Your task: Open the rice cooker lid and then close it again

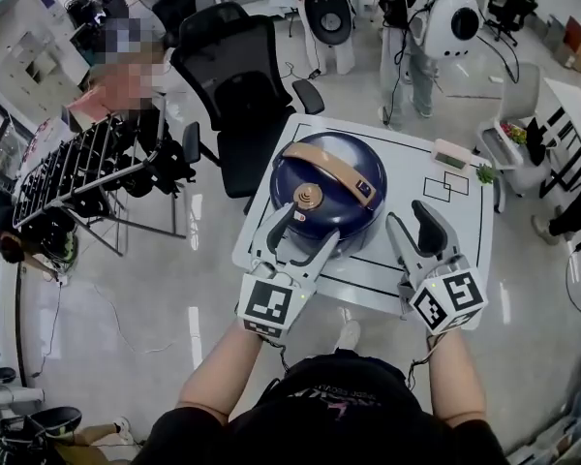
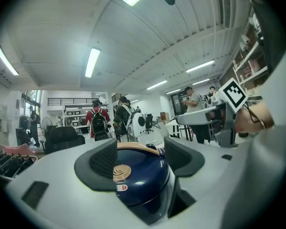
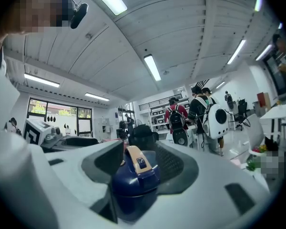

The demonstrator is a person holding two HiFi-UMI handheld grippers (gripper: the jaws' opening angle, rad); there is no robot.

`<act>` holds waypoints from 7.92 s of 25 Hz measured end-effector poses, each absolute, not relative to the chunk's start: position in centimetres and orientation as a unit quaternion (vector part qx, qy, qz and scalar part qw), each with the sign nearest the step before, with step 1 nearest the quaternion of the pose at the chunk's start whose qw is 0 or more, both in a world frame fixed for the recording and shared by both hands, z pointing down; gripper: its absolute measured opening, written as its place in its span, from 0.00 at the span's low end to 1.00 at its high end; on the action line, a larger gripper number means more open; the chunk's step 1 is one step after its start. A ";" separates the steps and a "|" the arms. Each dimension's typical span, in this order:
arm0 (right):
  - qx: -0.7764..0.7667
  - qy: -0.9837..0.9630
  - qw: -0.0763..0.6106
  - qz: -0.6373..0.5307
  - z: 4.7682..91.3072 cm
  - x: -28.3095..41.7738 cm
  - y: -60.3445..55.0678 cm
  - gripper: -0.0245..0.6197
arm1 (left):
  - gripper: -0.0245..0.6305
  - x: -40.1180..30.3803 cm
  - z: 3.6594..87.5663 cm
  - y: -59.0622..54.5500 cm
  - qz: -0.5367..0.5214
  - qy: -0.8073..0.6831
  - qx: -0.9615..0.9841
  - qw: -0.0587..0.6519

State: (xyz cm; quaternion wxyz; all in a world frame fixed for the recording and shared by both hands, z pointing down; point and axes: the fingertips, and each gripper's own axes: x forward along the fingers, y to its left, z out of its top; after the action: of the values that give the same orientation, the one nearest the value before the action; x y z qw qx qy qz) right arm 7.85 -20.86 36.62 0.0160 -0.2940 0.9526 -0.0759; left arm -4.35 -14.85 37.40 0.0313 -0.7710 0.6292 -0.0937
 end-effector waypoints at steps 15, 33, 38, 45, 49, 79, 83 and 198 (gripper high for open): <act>-0.293 0.950 0.036 -0.097 37.4 9.3 -25.1 0.35 | 0.49 -4.5 37.8 -19.2 -0.190 0.629 -0.748 0.093; -0.381 0.914 0.052 -0.125 38.3 7.6 -26.1 0.35 | 0.49 -6.9 40.6 -23.6 -0.355 0.515 -0.749 0.218; -0.415 0.899 0.051 -0.125 38.5 8.2 -25.4 0.35 | 0.48 -6.4 41.4 -24.9 -0.386 0.471 -0.747 0.266; -0.452 0.882 0.051 -0.123 38.5 8.7 -25.0 0.35 | 0.45 -5.4 42.2 -26.1 -0.417 0.417 -0.742 0.318; -0.467 0.875 0.048 -0.122 38.5 8.7 -24.7 0.35 | 0.44 -4.8 42.6 -26.5 -0.428 0.387 -0.743 0.340; -0.526 0.839 0.053 -0.126 39.0 9.5 -22.9 0.34 | 0.33 -3.4 44.1 -27.2 -0.434 0.322 -0.769 0.341; -0.528 0.838 0.052 -0.125 38.8 9.4 -22.6 0.34 | 0.33 -3.9 43.1 -27.3 -0.417 0.332 -0.783 0.320; -0.341 0.936 0.023 -0.085 35.6 0.3 -13.9 0.34 | 0.51 -21.0 35.8 -9.1 -0.043 0.626 -0.778 -0.025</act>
State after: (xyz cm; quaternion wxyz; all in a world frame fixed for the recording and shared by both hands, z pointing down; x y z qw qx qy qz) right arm 0.29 -13.89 35.56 0.0228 -0.3406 0.9361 -0.0850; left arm -20.98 -9.06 35.78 -0.0253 -0.7778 0.6265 -0.0428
